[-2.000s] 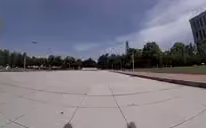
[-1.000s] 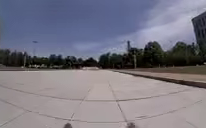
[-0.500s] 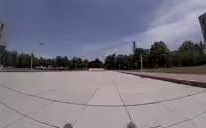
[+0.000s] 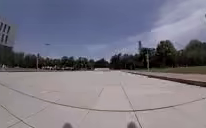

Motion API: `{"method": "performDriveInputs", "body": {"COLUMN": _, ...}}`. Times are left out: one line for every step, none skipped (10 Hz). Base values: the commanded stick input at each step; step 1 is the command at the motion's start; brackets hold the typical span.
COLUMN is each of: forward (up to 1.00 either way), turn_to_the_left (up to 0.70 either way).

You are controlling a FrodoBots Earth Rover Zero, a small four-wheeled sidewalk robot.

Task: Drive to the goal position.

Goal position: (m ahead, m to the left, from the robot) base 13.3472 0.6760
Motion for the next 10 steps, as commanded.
{"method": "performDriveInputs", "body": {"forward": 0.45, "turn_to_the_left": 0.16}}
{"method": "performDriveInputs", "body": {"forward": 0.45, "turn_to_the_left": 0.15}}
{"method": "performDriveInputs", "body": {"forward": 0.45, "turn_to_the_left": 0.12}}
{"method": "performDriveInputs", "body": {"forward": 0.45, "turn_to_the_left": 0.08}}
{"method": "performDriveInputs", "body": {"forward": 0.45, "turn_to_the_left": 0.05}}
{"method": "performDriveInputs", "body": {"forward": 0.45, "turn_to_the_left": -0.13}}
{"method": "performDriveInputs", "body": {"forward": 0.45, "turn_to_the_left": -0.24}}
{"method": "performDriveInputs", "body": {"forward": 0.45, "turn_to_the_left": -0.24}}
{"method": "performDriveInputs", "body": {"forward": 0.45, "turn_to_the_left": -0.24}}
{"method": "performDriveInputs", "body": {"forward": 0.45, "turn_to_the_left": -0.12}}
